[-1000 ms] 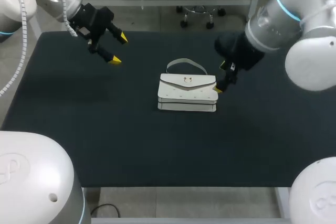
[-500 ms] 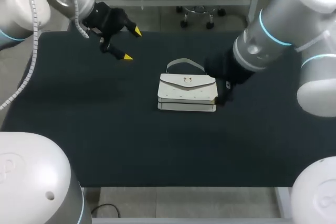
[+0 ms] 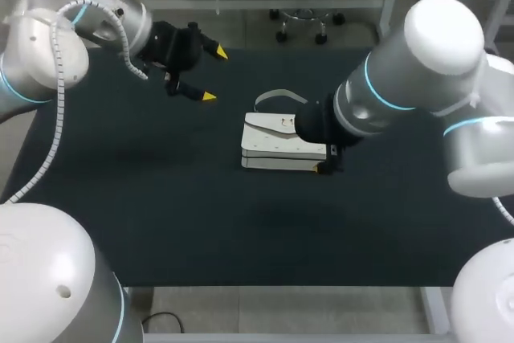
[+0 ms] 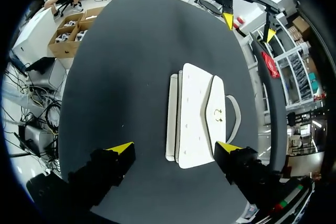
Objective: Pick up the bag, open it, inspect its contents, close it, and place it on the opposite side
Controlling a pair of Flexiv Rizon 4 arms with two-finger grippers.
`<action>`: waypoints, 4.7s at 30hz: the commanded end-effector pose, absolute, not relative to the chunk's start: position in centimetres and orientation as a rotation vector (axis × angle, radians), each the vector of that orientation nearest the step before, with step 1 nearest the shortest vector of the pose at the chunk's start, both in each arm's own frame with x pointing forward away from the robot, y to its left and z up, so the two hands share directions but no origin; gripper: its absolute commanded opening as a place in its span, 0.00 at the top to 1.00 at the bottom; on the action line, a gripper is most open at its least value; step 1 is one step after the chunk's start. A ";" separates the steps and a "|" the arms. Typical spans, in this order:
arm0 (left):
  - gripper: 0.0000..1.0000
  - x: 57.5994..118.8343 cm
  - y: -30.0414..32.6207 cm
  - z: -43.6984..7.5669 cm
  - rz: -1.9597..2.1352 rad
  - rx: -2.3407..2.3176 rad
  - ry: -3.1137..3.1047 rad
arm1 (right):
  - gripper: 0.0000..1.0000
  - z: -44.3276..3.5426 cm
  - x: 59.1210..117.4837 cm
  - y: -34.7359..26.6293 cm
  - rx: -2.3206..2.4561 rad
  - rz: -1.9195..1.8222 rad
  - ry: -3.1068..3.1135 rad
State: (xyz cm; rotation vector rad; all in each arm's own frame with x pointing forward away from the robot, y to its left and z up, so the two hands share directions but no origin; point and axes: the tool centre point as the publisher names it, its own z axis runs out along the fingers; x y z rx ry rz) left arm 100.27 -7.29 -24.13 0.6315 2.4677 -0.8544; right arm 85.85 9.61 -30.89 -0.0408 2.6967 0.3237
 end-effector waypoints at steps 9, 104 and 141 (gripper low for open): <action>0.00 99.6 -8.2 -24.9 -0.899 0.652 2.364 | 0.00 -32.6 85.6 10.8 -0.019 0.283 2.282; 0.00 97.3 -14.2 -28.1 -0.959 1.058 2.265 | 1.00 -38.3 90.8 9.0 0.045 0.189 2.071; 0.53 95.9 -17.1 -33.9 -0.971 1.121 2.146 | 1.00 -38.3 90.8 9.0 0.045 0.189 2.071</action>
